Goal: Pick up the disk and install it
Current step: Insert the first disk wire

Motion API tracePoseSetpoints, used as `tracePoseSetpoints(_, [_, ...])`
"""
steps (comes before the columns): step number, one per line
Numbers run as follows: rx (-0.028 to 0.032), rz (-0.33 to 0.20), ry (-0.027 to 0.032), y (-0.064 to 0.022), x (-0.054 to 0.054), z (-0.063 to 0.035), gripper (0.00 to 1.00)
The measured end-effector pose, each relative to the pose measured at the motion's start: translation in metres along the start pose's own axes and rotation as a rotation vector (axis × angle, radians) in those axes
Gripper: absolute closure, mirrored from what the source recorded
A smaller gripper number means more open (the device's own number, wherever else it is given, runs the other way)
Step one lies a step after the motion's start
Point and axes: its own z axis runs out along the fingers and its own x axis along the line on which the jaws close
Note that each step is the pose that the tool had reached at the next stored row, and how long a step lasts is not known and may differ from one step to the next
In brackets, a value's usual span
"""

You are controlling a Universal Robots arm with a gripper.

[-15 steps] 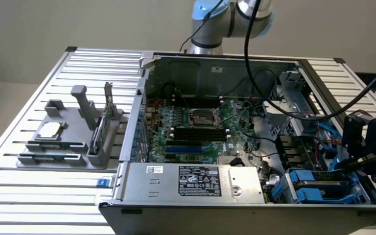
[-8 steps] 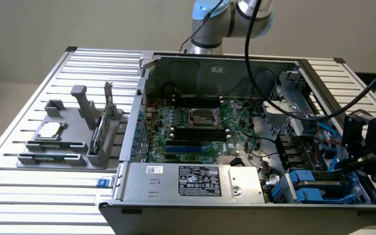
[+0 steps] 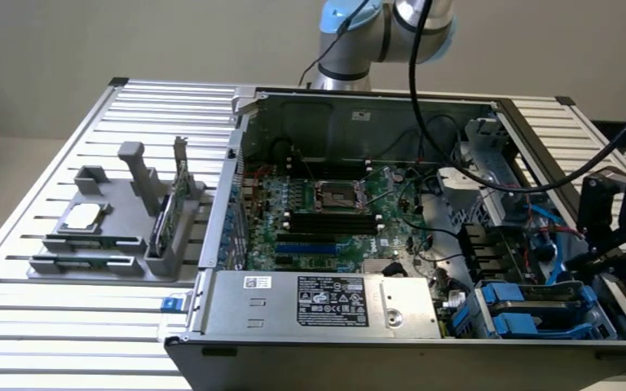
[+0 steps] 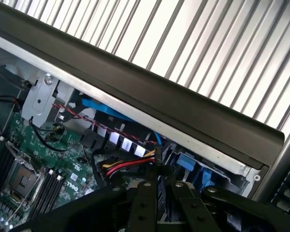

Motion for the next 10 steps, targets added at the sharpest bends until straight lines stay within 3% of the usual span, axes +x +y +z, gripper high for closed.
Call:
tracePoseSetpoints(5, [0.0022,0.001,0.0,-0.0114,0.005,-0.0002,0.84])
tracePoseSetpoints(10, [0.0046,0.007,-0.0003,-0.0177,0.008,0.0001,0.84])
